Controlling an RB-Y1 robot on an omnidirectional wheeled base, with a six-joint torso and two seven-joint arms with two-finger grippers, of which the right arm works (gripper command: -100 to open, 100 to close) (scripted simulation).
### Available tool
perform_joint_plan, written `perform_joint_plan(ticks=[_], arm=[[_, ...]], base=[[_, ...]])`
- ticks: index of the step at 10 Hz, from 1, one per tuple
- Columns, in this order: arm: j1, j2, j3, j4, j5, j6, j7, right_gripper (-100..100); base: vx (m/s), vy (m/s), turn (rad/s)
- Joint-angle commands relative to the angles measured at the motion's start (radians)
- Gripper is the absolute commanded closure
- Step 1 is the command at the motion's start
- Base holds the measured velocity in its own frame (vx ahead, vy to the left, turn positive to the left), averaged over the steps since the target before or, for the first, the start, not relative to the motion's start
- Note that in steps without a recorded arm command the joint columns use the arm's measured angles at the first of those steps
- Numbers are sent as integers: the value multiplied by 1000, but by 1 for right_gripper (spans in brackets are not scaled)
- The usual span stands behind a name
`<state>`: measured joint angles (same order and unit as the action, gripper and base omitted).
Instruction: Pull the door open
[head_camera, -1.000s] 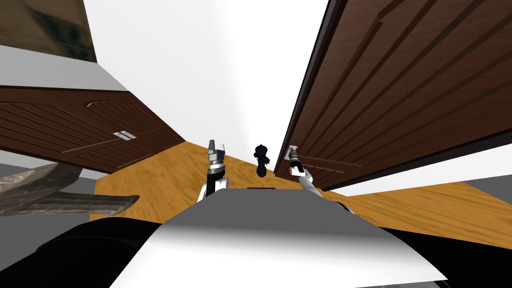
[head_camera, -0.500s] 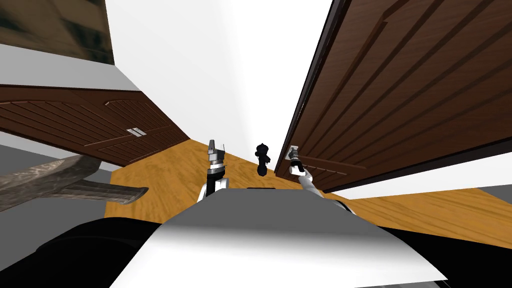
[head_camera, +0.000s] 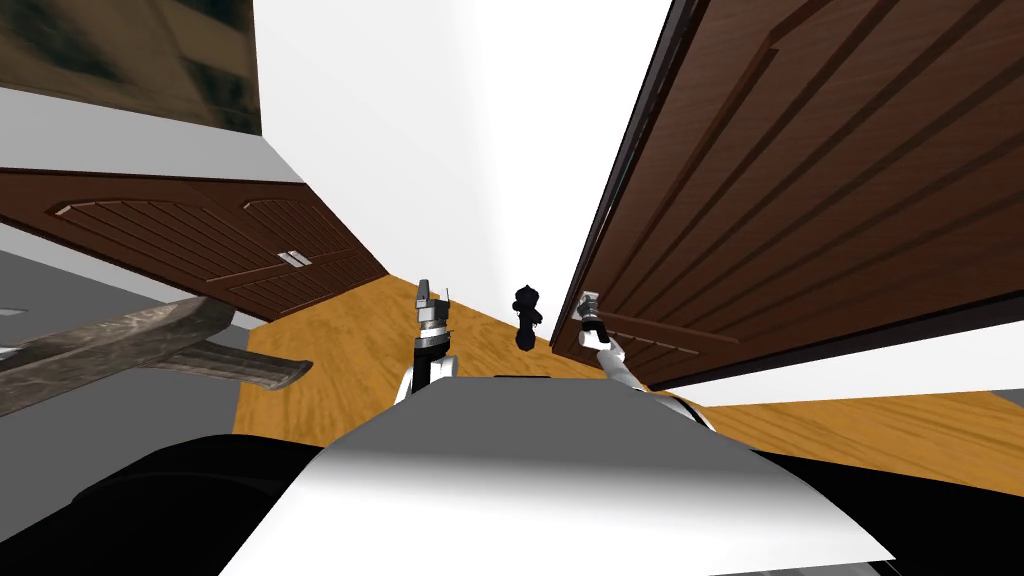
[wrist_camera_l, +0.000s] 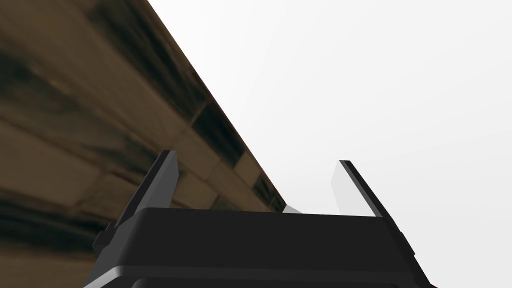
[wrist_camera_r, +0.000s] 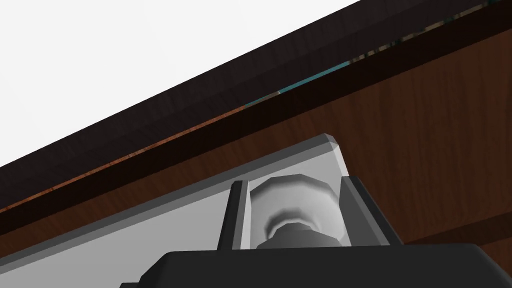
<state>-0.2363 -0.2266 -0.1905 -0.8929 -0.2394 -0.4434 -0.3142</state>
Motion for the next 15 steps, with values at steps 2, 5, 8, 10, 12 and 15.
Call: perform_joint_plan(ticks=[2, 5, 8, 10, 12, 15], arm=[[0, -3, 1, 6, -39, 1, -68, 100], [-5, -6, 2, 14, -65, -2, -113, 100], [-15, -12, 4, 28, -115, -6, -196, 100], [-20, -15, 5, 36, -139, -8, -237, 100], [-29, -21, 7, 50, -187, -13, -301, 100], [-39, -27, 9, 63, -231, -17, -381, 100]], base=[[-46, -13, 57], [-43, -14, 57], [-59, -27, 88], [-44, -11, 58], [-55, -24, 100], [-59, -22, 73]])
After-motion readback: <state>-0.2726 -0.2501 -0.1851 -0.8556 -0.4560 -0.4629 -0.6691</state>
